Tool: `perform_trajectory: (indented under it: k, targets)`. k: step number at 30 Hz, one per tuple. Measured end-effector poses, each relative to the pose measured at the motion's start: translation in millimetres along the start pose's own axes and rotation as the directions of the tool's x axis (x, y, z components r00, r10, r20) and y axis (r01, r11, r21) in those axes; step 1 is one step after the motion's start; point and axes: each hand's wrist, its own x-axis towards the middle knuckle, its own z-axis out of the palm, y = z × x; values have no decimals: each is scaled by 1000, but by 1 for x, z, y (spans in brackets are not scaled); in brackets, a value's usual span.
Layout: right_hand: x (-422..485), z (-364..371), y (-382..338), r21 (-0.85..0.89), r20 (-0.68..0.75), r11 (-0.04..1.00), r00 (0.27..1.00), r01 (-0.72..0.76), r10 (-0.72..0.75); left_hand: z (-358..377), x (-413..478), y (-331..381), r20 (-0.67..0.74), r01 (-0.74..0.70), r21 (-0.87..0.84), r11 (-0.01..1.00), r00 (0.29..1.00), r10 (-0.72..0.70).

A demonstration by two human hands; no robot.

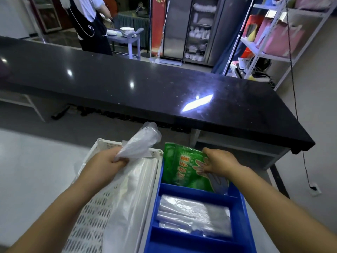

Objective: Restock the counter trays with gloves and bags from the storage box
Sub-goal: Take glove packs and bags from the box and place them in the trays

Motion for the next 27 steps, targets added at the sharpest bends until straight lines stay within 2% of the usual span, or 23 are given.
perform_trajectory:
  k: [5, 7, 10, 11, 13, 16, 18, 20, 23, 25, 27]
  targets:
    - [-8, 14, -7, -79, -57, 997, 998, 16, -21, 18, 2, 3, 42, -16, 21, 1000, 999, 15]
    - [-17, 7, -5, 20, -192, 1000, 981, 13, -9, 24, 5, 9, 78, -37, 71, 997, 996, 31]
    - [-36, -15, -8, 266, -506, 960, 860, 87, 62, 36, 11, 24, 190, -105, 215, 971, 980, 64]
    - [-43, -23, -11, 284, -575, 949, 816, 138, 54, 42, 13, 32, 233, -146, 275, 950, 969, 82]
    - [-55, -36, -17, 253, -633, 939, 774, 232, -21, 58, 18, 50, 302, -244, 364, 899, 944, 134]
    - [-73, -42, -26, 154, -559, 940, 811, 305, -172, 90, 27, 85, 370, -400, 444, 802, 897, 243]
    - [-79, -37, -24, 80, -468, 962, 862, 261, -195, 110, 33, 105, 376, -473, 455, 754, 870, 319]
    - [-83, -26, -18, 46, -436, 980, 886, 195, -156, 128, 38, 117, 379, -527, 455, 718, 844, 379]
    - [-83, -9, -4, 48, -534, 993, 843, 107, -65, 150, 44, 118, 427, -574, 460, 677, 812, 399]
    - [-81, 6, 4, 105, -485, 994, 874, 22, 32, 160, 47, 109, 464, -578, 484, 657, 806, 368]
    - [-79, 24, 9, 155, -368, 986, 923, -58, 112, 165, 48, 95, 508, -579, 511, 635, 800, 321]
